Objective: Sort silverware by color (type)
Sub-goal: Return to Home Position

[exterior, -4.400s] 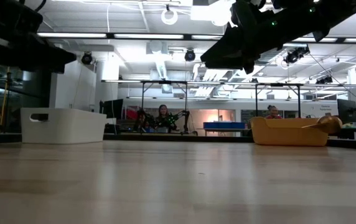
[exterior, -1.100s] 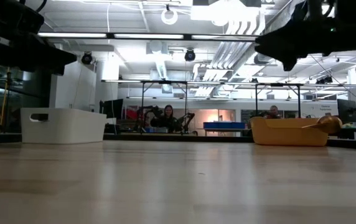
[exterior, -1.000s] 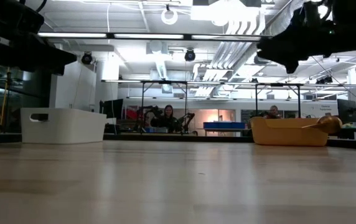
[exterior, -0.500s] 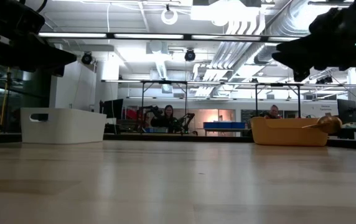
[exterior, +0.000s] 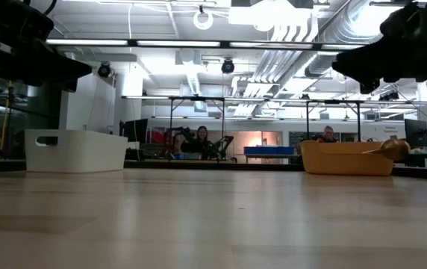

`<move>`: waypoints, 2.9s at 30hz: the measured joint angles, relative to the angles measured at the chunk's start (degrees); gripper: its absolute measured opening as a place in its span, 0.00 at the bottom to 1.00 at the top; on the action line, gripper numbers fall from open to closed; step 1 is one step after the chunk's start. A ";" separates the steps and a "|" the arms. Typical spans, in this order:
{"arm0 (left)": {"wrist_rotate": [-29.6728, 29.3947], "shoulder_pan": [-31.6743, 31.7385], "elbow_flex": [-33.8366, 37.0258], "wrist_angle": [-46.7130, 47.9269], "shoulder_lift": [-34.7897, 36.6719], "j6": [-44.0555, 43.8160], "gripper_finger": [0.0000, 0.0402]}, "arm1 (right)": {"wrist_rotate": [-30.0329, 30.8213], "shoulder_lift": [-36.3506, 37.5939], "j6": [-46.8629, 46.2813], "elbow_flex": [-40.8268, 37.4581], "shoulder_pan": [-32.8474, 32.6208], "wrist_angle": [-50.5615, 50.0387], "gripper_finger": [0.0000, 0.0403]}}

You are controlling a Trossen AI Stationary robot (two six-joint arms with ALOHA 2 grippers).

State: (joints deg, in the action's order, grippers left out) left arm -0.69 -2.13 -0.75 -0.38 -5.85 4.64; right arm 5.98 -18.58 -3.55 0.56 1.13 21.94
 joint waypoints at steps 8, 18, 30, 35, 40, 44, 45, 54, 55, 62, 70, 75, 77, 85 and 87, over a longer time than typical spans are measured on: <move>0.00 0.00 0.00 0.00 0.00 0.02 0.00 | 4.09 8.97 0.76 -0.02 0.00 -12.93 0.03; 0.00 0.00 0.00 0.00 0.02 0.03 0.00 | -0.51 17.14 2.20 0.04 -0.01 -20.50 0.01; 0.00 0.00 0.00 0.00 0.02 -6.86 0.00 | -1.75 15.94 -6.92 0.07 -0.04 -20.82 0.05; 0.00 0.00 0.00 0.00 0.02 -7.02 0.00 | -1.73 15.94 -8.20 0.09 -0.04 -20.85 0.05; 0.00 0.00 0.00 0.00 0.02 -7.02 0.00 | -1.73 15.94 -8.13 0.09 -0.04 -20.86 0.05; 0.00 0.00 0.00 0.00 0.02 -7.02 0.00 | -1.73 15.94 -8.05 0.09 -0.04 -20.86 0.05; 0.00 0.00 0.00 0.00 0.02 -7.02 0.00 | -1.73 15.94 -8.04 0.09 -0.04 -20.86 0.05; 0.00 0.00 0.00 0.00 0.02 -7.02 0.00 | -1.71 15.94 -8.03 0.11 -0.04 -20.88 0.05; 0.00 0.00 0.00 0.00 0.02 -7.02 0.00 | -1.71 15.94 -8.03 0.11 -0.04 -20.88 0.05; 0.00 0.00 0.00 0.00 0.02 -7.02 0.00 | -1.71 15.94 -8.01 0.11 -0.04 -20.88 0.05; 0.00 -0.01 0.00 0.00 0.02 -7.02 0.00 | -1.71 15.94 -8.01 0.13 -0.04 -20.86 0.05; 0.00 0.00 0.00 0.00 0.02 -7.02 0.00 | -1.71 15.94 -8.01 0.13 -0.04 -20.87 0.05; 0.00 0.00 0.00 0.00 0.02 -7.02 0.00 | -1.71 15.94 -8.01 0.13 -0.02 -20.86 0.05; 0.00 -0.01 0.00 0.00 0.02 -7.02 0.00 | -1.69 15.94 -8.01 0.13 -0.03 -20.87 0.05; 0.00 0.00 0.00 0.00 0.02 -7.02 0.00 | -1.70 15.94 -8.00 0.13 -0.04 -20.86 0.05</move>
State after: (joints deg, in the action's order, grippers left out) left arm -0.69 -2.13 -0.75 -0.38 -5.82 -2.37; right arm 4.28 -2.63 -11.54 0.69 1.09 1.08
